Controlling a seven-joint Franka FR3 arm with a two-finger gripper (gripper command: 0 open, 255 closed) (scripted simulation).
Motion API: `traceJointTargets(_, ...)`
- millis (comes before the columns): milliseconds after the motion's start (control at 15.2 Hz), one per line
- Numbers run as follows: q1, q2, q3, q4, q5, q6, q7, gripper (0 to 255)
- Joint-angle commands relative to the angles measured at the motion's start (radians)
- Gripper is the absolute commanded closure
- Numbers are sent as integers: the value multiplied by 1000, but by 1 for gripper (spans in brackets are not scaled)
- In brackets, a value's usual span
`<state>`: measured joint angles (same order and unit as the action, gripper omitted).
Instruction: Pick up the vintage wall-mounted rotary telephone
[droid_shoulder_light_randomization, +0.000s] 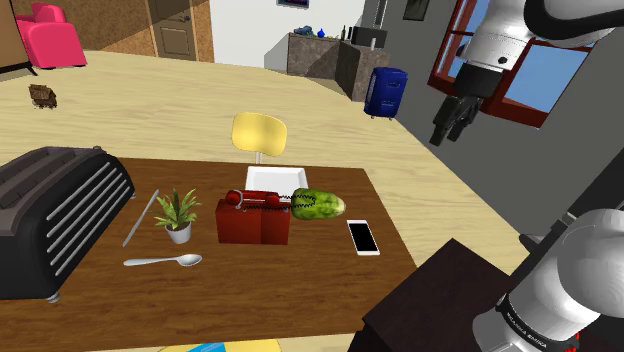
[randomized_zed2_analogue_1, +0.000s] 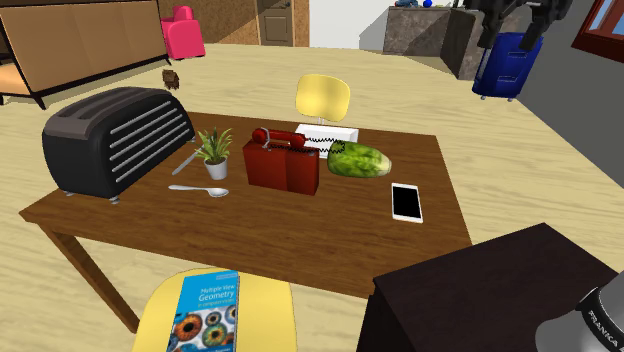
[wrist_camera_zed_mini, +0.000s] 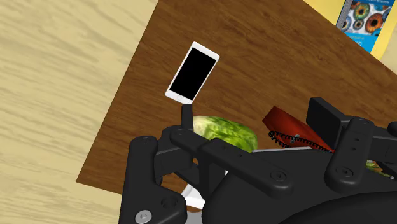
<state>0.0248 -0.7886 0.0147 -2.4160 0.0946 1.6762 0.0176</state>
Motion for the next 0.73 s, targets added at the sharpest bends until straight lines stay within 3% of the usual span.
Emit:
traceJointTargets(0,0,0,0,0,0,0,0,0)
traceJointTargets(660,65,364,72,121,29,224,-35,0)
